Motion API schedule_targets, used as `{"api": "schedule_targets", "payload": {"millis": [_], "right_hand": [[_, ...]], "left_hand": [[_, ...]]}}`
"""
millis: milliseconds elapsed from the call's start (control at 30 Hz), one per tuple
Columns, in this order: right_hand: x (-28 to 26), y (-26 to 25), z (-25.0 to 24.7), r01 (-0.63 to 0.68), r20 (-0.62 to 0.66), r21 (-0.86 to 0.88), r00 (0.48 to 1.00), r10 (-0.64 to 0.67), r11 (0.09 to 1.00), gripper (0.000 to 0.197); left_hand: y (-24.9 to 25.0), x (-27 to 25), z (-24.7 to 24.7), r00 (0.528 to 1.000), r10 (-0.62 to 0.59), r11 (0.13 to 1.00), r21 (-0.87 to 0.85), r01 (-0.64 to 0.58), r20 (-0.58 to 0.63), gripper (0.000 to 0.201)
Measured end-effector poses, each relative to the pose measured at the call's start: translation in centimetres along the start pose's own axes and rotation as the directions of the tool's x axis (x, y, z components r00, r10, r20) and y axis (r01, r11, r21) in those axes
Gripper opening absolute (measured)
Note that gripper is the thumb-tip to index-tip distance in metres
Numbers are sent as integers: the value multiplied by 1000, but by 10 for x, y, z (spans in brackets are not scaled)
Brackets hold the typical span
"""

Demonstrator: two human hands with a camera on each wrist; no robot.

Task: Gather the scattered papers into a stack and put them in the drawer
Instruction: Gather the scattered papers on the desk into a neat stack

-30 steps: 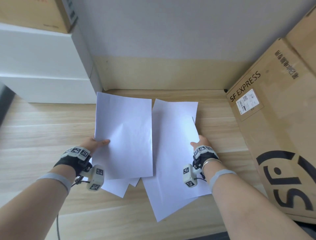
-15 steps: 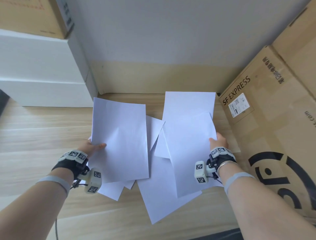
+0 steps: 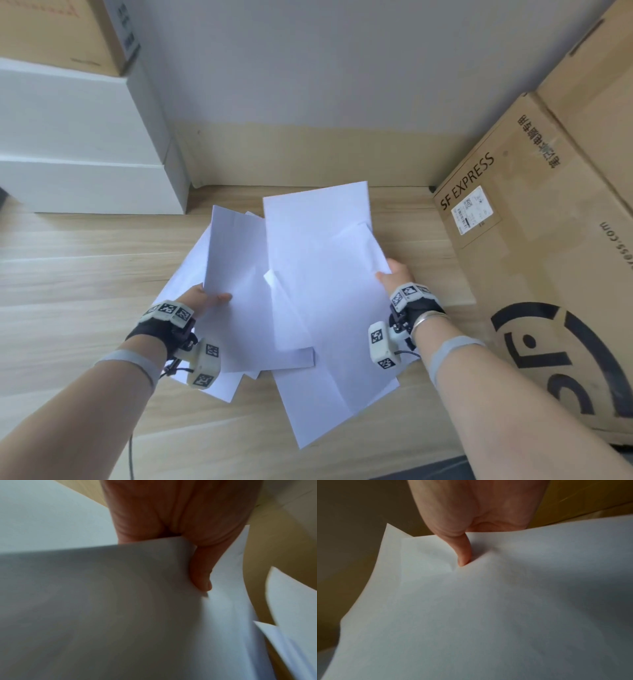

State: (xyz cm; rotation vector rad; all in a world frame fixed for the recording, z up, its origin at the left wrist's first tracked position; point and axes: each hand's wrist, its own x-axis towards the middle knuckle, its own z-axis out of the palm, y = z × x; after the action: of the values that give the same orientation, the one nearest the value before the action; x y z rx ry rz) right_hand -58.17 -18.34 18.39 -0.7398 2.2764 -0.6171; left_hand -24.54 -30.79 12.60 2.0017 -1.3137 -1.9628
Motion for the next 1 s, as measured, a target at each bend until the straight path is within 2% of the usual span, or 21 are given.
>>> {"api": "schedule_targets", "payload": {"millis": [233,433,667,767,867,967,1000], "right_hand": [[-2,-23,48,73,185,-239,982,-29,968,35],[0,-35,65,81,199,-292,980,-22,953,34],[15,-37,58,-72,76,-198,993,89,978,31],[15,-41,65,-80,68,-128,994,89,989,32],[10,-47,80,-87,114,-79,989,96,993,34],[4,-51,96,-97,216,-17,971,98,995,43],[3,-52,101,-97,229,-8,969,96,995,45]], "left_hand": [[-5,-3,7,997,-20,999,-47,23,76,46],[-10,-1,7,996,-23,998,-59,28,83,46],[-13,-2,4,995,-37,998,-53,42,91,51],[-12,-5,6,994,-30,998,-43,35,109,57],[-15,1,7,992,-13,998,-60,21,126,65],[-20,11,8,992,4,997,-73,5,130,86],[-17,8,10,990,10,997,-78,1,141,83]]}}
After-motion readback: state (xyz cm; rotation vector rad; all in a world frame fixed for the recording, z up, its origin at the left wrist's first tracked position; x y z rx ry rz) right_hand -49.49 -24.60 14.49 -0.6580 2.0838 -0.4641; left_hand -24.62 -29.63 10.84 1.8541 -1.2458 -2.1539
